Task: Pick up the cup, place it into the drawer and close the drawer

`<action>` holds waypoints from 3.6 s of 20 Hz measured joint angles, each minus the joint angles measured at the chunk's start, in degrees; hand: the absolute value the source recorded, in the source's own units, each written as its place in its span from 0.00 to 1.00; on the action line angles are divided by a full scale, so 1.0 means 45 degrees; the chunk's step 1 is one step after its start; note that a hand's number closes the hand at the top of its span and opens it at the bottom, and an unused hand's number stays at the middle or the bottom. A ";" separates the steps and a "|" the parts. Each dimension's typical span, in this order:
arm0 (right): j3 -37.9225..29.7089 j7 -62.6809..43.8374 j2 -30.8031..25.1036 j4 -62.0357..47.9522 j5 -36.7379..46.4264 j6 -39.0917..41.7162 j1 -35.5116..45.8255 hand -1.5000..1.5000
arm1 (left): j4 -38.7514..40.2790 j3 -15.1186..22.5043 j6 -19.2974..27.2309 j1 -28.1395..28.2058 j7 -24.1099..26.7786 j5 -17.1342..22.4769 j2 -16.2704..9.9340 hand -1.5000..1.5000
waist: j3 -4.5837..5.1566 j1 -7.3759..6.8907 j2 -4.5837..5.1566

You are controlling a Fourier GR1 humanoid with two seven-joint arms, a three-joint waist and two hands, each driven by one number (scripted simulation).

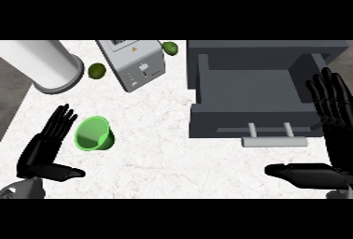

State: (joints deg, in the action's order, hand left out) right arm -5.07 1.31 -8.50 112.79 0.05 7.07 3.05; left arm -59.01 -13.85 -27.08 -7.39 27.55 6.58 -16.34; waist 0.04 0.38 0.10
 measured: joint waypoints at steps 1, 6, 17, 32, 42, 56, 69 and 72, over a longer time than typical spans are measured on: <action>0.0026 0.0158 0.0059 -0.0101 0.0083 -0.0009 -0.0056 0.00 | 0.0623 -0.0056 0.0076 -0.0292 0.0290 -0.0183 -0.0082 0.00 | 0.0003 0.0002 -0.0001; 0.0104 0.0185 0.0178 -0.0052 0.0148 0.0045 -0.0076 0.00 | 0.4139 -0.0291 0.0153 -0.1590 0.2249 -0.0960 -0.0558 0.00 | 0.0005 0.0034 0.0008; -0.0138 0.0067 0.0023 -0.0267 -0.0063 0.0321 0.0292 0.00 | 0.8768 -0.0387 0.1177 -0.3338 0.4882 -0.1838 -0.0751 0.00 | 0.0027 0.0152 0.0064; 0.0165 -0.0175 0.0164 -0.0133 0.0025 0.0396 0.0406 0.00 | 1.0395 -0.0210 0.1471 -0.4358 0.5899 -0.2343 -0.0817 0.00 | 0.0051 0.0290 0.0128; 0.0021 0.0157 0.0200 -0.0627 -0.0014 0.0419 0.0528 0.00 | 1.0483 -0.0260 0.1033 -0.4587 0.5921 -0.2165 -0.0321 0.00 | 0.0058 0.0326 0.0160; -0.0133 -0.0082 0.0047 -0.0475 -0.0420 0.0715 0.0473 0.00 | 0.9974 -0.0116 -0.0772 -0.4956 0.5267 -0.1605 0.0515 1.00 | 0.0062 0.0353 0.0141; -0.0300 0.0056 -0.0043 -0.0648 -0.0212 0.0650 0.0429 0.00 | 0.8837 -0.1053 0.0055 -0.4435 0.6125 -0.0275 0.0944 1.00 | 0.0040 0.0121 0.0088; -0.0393 0.0084 -0.0080 -0.0672 -0.0308 0.0709 0.0406 0.00 | 0.8657 -0.1485 0.0780 -0.4479 0.6478 0.0103 0.1170 1.00 | 0.0030 0.0117 0.0068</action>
State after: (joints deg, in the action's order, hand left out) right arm -6.84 1.69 -8.86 109.77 -1.33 10.26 4.87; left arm -20.06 -20.53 -23.57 -27.55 56.70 7.04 -11.08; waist 0.17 0.91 0.41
